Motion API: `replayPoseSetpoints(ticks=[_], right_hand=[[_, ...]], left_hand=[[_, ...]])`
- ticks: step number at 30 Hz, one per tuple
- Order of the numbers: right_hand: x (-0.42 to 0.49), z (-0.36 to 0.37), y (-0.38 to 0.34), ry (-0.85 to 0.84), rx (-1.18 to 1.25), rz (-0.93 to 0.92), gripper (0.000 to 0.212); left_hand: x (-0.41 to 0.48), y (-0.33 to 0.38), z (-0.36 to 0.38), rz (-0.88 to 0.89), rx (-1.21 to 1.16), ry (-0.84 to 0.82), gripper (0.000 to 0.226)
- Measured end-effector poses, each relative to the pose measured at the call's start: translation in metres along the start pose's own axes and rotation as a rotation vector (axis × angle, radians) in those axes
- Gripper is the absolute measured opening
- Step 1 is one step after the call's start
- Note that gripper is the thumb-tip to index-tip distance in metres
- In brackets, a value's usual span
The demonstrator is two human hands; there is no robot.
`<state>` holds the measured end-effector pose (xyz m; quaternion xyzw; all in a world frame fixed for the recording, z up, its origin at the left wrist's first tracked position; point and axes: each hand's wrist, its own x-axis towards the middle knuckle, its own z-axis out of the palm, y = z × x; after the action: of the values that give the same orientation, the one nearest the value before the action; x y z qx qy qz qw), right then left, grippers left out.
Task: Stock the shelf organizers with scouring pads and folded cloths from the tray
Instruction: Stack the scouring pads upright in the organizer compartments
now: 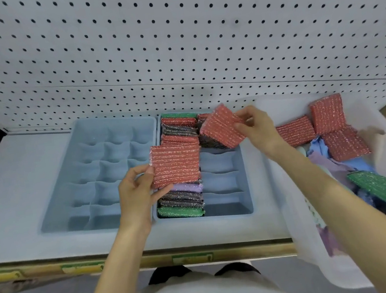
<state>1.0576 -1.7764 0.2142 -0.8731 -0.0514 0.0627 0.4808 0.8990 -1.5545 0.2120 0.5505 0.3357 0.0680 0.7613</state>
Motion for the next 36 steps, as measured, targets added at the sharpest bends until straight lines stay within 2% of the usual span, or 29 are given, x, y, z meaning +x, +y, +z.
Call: replayPoseSetpoints(ticks=[3, 6, 9, 11, 14, 17, 19, 20, 22, 25, 27, 28, 30, 33, 34, 36], right_hand=[[0.008, 0.008, 0.013, -0.045, -0.389, -0.154, 0.019], [0.007, 0.026, 0.014, 0.036, -0.746, -0.395, 0.021], [0.013, 0.043, 0.022, 0.036, -0.960, -0.537, 0.036], [0.011, 0.050, 0.030, -0.028, -0.995, -0.514, 0.036], [0.013, 0.049, 0.037, -0.064, -0.932, -0.400, 0.019], [0.014, 0.041, 0.037, 0.028, -0.764, -0.321, 0.023], [0.006, 0.036, 0.024, 0.136, -0.496, -0.240, 0.026], [-0.002, 0.033, 0.015, 0.107, -0.311, -0.213, 0.028], [-0.018, 0.029, -0.008, -0.124, -0.066, -0.229, 0.039], [-0.030, 0.025, -0.034, -0.506, -0.132, -0.316, 0.063], [-0.027, 0.022, -0.038, -0.610, -0.110, -0.323, 0.052], [-0.023, 0.018, -0.036, -0.597, -0.096, -0.314, 0.045], [-0.016, 0.008, -0.026, -0.486, -0.126, -0.286, 0.039], [-0.009, -0.005, -0.008, -0.239, -0.209, -0.217, 0.038], [-0.008, -0.004, -0.004, -0.194, -0.241, -0.209, 0.037], [-0.010, 0.005, 0.003, -0.154, -0.332, -0.252, 0.034]], left_hand=[[0.003, -0.002, -0.008, -0.022, -0.030, 0.046, 0.008], [0.004, -0.004, -0.009, -0.028, -0.035, 0.058, 0.006], [0.003, -0.004, -0.005, -0.011, -0.007, 0.053, 0.008], [0.003, -0.004, -0.002, 0.002, 0.000, 0.044, 0.006], [0.002, -0.003, 0.000, 0.003, 0.005, 0.039, 0.007], [0.002, -0.005, 0.001, 0.006, 0.006, 0.022, 0.008], [0.003, -0.006, 0.002, 0.008, 0.002, 0.001, 0.010], [0.003, -0.006, 0.003, 0.011, 0.001, -0.017, 0.011], [0.002, -0.005, 0.008, 0.017, 0.014, -0.077, 0.016], [-0.001, -0.004, 0.023, 0.036, 0.065, -0.209, 0.016], [-0.003, -0.003, 0.033, 0.053, 0.096, -0.267, 0.016], [-0.002, -0.004, 0.036, 0.073, 0.120, -0.276, 0.016], [0.003, -0.012, 0.035, 0.192, 0.292, -0.259, 0.019], [0.014, -0.028, 0.026, 0.566, 0.925, -0.243, 0.045], [0.017, -0.034, 0.025, 0.619, 1.073, -0.279, 0.052], [0.022, -0.047, 0.024, 0.604, 1.282, -0.350, 0.057]])
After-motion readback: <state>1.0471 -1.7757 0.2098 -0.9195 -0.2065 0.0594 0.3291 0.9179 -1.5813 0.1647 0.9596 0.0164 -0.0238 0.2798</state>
